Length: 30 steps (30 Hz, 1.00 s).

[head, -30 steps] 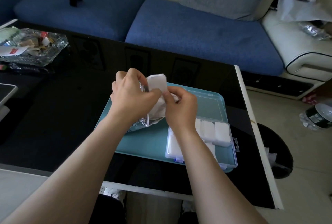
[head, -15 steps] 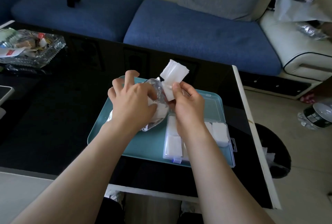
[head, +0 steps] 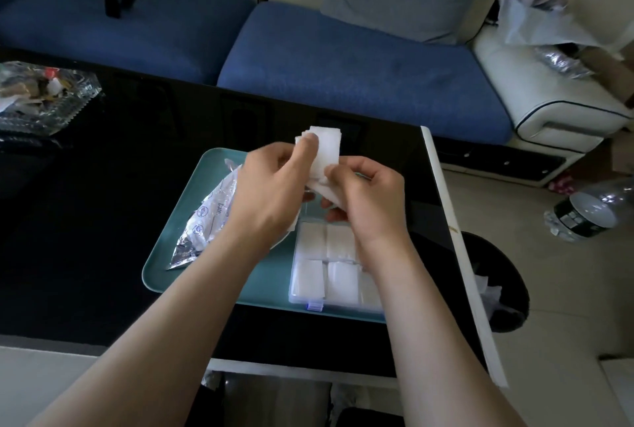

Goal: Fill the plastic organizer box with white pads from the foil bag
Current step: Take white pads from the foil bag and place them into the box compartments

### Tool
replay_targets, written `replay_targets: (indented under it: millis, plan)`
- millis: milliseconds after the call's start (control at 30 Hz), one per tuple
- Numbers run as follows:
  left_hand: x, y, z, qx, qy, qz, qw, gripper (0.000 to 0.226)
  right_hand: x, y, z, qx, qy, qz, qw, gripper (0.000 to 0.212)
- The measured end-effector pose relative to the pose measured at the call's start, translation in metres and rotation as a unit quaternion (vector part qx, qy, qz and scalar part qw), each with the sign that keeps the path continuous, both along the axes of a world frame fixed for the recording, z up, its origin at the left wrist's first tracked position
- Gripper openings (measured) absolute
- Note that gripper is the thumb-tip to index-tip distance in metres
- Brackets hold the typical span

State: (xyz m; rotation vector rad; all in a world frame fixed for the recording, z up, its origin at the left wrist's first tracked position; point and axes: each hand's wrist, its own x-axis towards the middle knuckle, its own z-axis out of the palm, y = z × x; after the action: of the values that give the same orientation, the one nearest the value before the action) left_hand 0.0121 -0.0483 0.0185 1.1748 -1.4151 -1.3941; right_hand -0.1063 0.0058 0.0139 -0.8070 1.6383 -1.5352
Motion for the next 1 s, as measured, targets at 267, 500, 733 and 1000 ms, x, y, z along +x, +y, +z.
replay_targets:
  millis: [267,500,733,1000]
  plan:
    - [-0.022,0.012,0.003,0.197,0.193,-0.108,0.955,0.039,-0.016,0.034,0.012,0.032,0.010,0.075,0.997,0.032]
    - [-0.035,0.010,-0.006,0.235,0.208,-0.036,0.949,0.034,-0.032,0.048,0.008,0.060,0.104,0.051,0.991,0.015]
    - [-0.047,0.017,-0.004,0.301,0.261,0.000,0.917,0.045,-0.045,0.043,0.010,0.041,-0.068,-0.043,0.996,0.010]
    - [-0.048,0.021,-0.003,0.320,0.279,-0.074,0.902,0.043,-0.038,0.039,0.013,0.023,-0.037,-0.035,0.998,0.016]
